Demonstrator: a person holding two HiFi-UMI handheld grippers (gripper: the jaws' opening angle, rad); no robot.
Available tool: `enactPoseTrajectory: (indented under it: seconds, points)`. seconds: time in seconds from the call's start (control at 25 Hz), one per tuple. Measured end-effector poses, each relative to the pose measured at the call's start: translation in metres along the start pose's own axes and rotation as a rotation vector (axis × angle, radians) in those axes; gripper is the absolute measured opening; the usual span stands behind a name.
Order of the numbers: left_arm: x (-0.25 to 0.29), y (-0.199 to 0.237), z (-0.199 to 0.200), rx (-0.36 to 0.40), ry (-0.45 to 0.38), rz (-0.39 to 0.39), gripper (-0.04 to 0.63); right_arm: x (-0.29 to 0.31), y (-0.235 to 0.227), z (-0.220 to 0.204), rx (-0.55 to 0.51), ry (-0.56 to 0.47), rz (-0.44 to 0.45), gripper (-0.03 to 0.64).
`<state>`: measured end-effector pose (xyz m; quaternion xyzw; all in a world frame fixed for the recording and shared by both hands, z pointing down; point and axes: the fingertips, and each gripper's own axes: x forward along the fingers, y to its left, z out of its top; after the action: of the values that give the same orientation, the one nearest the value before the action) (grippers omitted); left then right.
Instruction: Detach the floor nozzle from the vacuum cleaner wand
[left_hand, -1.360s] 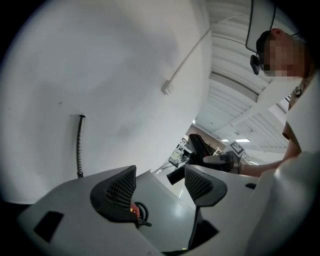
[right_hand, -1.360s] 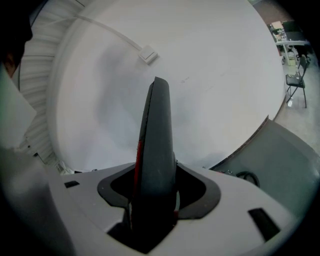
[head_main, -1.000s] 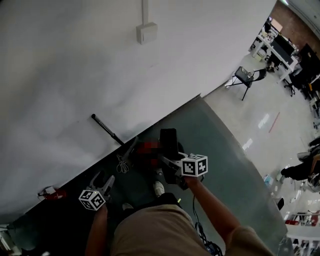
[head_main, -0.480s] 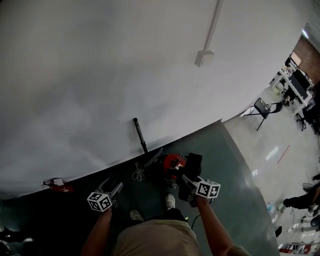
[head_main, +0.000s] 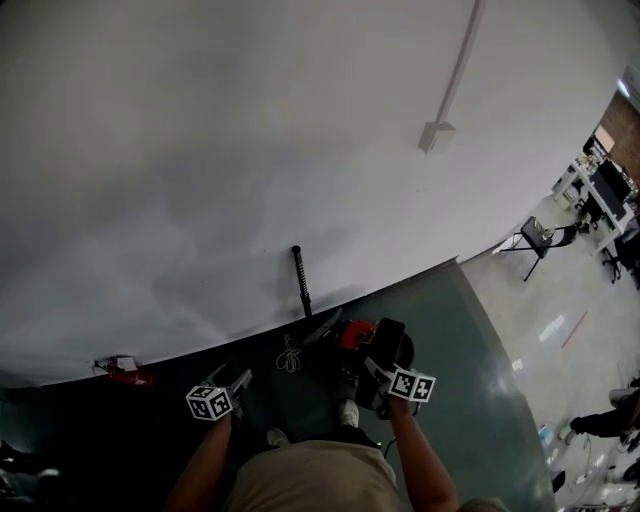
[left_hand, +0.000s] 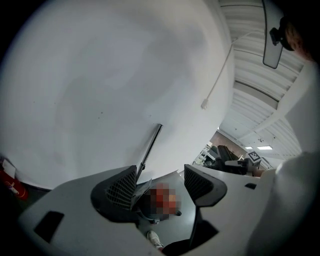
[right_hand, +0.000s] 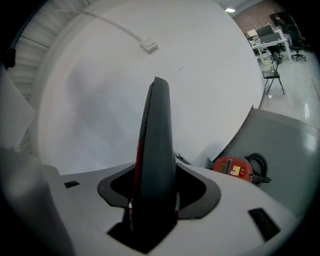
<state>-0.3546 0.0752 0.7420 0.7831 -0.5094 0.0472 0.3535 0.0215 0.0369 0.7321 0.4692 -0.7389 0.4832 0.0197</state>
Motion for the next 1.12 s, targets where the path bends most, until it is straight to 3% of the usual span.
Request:
enactPoseTrajectory:
  seconds: [0.56,0.72,0.92,1.12]
  points:
    - [0.066,-0.015,0.005,-0.008,0.039,-0.019,0.31,0.051,0.006,0.005,-0.074,0.061,-0.001,0.227]
    - [0.087,-0.041,0.015,0.026,0.056,-0.056,0.31,0.066,0.019,0.007,-0.082,0.069,0.023,0.227]
    - [0.103,-0.072,0.028,0.071,0.064,-0.118,0.31,0.072,0.034,0.01,-0.169,0.078,0.031,0.225]
    - [0.108,-0.092,0.028,0.08,0.067,-0.14,0.31,0.059,0.034,0.017,-0.149,0.069,0.068,0.225]
